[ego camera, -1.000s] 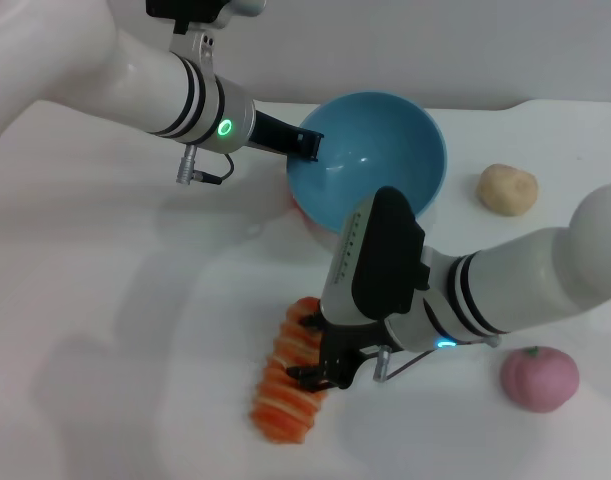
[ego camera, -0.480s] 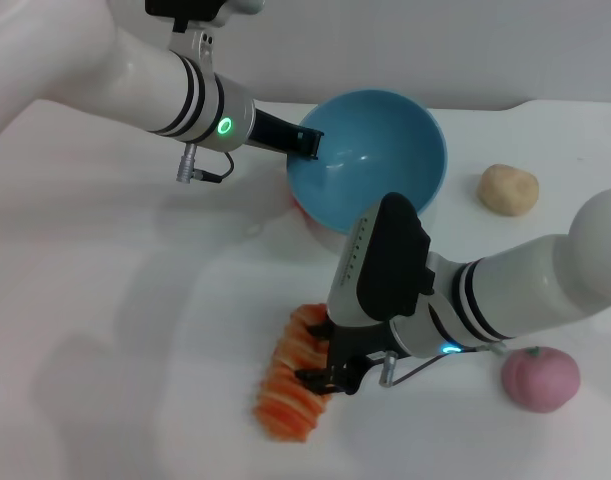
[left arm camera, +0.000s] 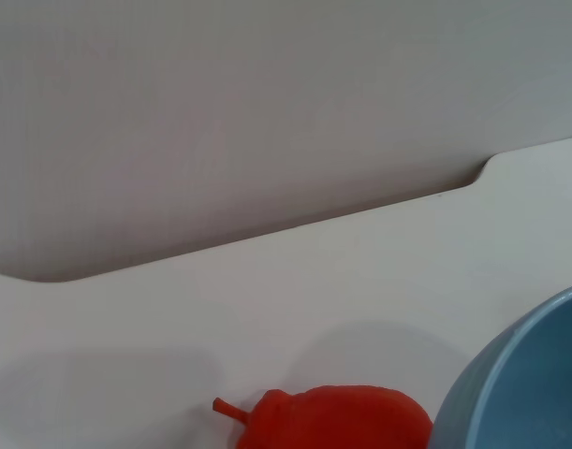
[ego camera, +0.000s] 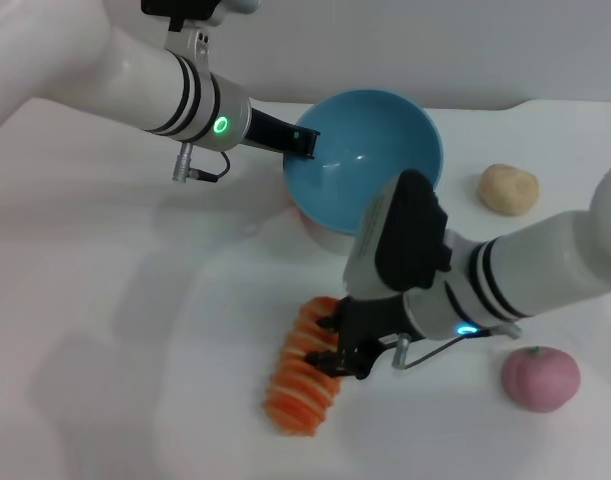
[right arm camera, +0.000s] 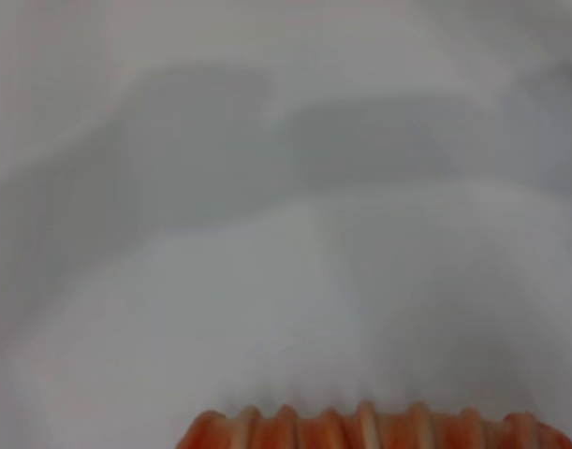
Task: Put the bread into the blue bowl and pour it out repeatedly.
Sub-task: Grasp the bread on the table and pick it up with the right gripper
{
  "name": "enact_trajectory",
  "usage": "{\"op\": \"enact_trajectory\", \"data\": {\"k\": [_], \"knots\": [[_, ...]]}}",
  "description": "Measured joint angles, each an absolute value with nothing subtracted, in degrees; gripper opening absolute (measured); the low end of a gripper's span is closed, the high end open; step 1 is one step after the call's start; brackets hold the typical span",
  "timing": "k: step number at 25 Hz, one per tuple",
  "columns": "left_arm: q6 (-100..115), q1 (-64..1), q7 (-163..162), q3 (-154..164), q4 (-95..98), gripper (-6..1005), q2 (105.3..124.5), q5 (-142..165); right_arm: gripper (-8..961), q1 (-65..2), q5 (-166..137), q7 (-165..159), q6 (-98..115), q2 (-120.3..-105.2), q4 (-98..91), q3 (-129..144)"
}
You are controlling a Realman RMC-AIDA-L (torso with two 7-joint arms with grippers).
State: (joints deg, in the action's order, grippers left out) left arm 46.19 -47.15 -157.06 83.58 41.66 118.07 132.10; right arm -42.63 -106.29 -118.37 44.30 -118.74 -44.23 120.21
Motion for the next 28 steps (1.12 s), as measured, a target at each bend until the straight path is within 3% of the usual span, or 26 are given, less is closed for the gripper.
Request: {"op": "enact_trajectory", "data": {"k": [28], "knots": [[45.70, -47.29, -156.93, 83.49, 41.75, -2, 117.88, 132.45, 205, -41.08, -115.39, -118.54, 51.90, -118.72, -46.67, 109.18]]}}
